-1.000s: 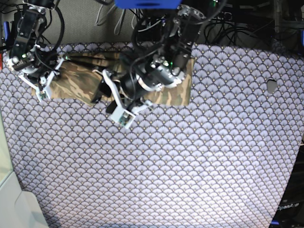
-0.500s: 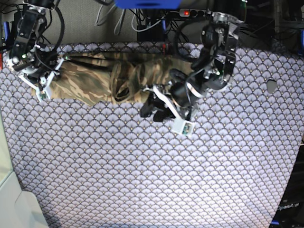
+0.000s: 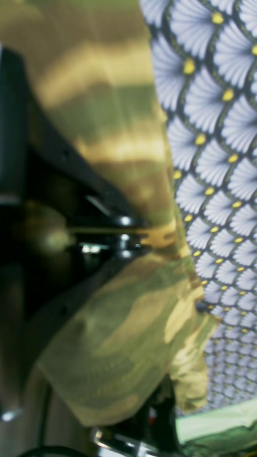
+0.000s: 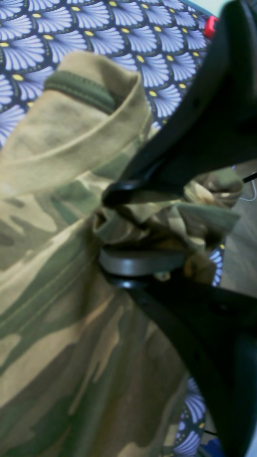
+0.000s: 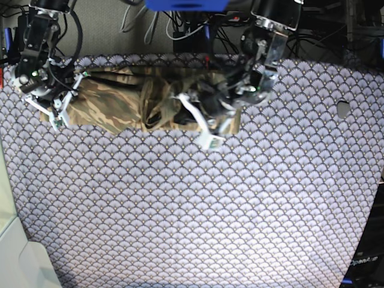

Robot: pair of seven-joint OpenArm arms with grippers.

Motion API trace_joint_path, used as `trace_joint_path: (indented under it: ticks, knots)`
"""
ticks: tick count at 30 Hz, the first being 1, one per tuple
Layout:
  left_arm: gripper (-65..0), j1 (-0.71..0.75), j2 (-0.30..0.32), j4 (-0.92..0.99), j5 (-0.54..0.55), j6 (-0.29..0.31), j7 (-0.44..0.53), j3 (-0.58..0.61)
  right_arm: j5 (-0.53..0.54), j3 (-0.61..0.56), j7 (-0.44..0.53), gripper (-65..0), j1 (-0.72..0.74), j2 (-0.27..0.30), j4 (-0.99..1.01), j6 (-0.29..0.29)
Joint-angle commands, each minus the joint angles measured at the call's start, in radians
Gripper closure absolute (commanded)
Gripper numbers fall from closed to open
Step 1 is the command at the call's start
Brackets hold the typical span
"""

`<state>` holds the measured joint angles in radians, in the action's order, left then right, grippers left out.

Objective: Fold the T-shirt properly
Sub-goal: 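Fold the strip end held by the left gripper toward the right gripper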

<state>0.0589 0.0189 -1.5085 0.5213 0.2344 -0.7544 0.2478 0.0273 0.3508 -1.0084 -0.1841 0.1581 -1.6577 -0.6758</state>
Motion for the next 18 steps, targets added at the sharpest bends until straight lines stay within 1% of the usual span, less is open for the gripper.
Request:
trace_joint_path:
  ticks: [1, 5, 7, 9, 11, 12, 15, 18]
  knots:
    - [-0.3, -0.021, -0.01, -0.022, 0.023, 0.012, 0.014, 0.032, 0.038, -0.022, -0.017, -22.5, -0.01, -0.018, 0.017, -0.022]
    - [-0.3, -0.07, -0.015, -0.016, 0.023, 0.01, 0.011, 0.16, 0.038, -0.022, -0.017, -22.5, -0.01, -0.018, 0.017, -0.022]
    - [-0.3, -0.089, -0.015, 0.004, 0.023, 0.01, 0.011, 0.203, 0.038, -0.022, -0.017, -22.5, -0.01, -0.018, 0.017, -0.022]
    - [-0.3, -0.104, -0.015, 0.03, 0.023, 0.01, 0.014, 0.226, 0.038, -0.022, -0.017, -22.5, -0.01, -0.018, 0.017, -0.022]
    - [-0.3, -0.103, -0.006, 0.021, 0.033, 0.01, 0.013, 0.221, 0.038, -0.022, -0.017, -22.5, -0.01, -0.018, 0.017, -0.022]
    - [-0.3, -0.101, -0.003, 0.001, 0.033, 0.01, 0.013, 0.212, 0.038, -0.022, -0.017, -22.5, -0.01, -0.018, 0.017, -0.022]
    - [-0.3, -0.081, 0.043, -0.083, 0.035, 0.01, 0.006, 0.118, 0.036, -0.022, -0.017, -22.5, -0.01, -0.018, 0.017, -0.022]
    - [-0.3, -0.052, 0.083, -0.129, 0.027, 0.01, -0.04, -0.011, 0.036, -0.022, -0.017, -22.5, -0.008, -0.018, 0.017, -0.022]
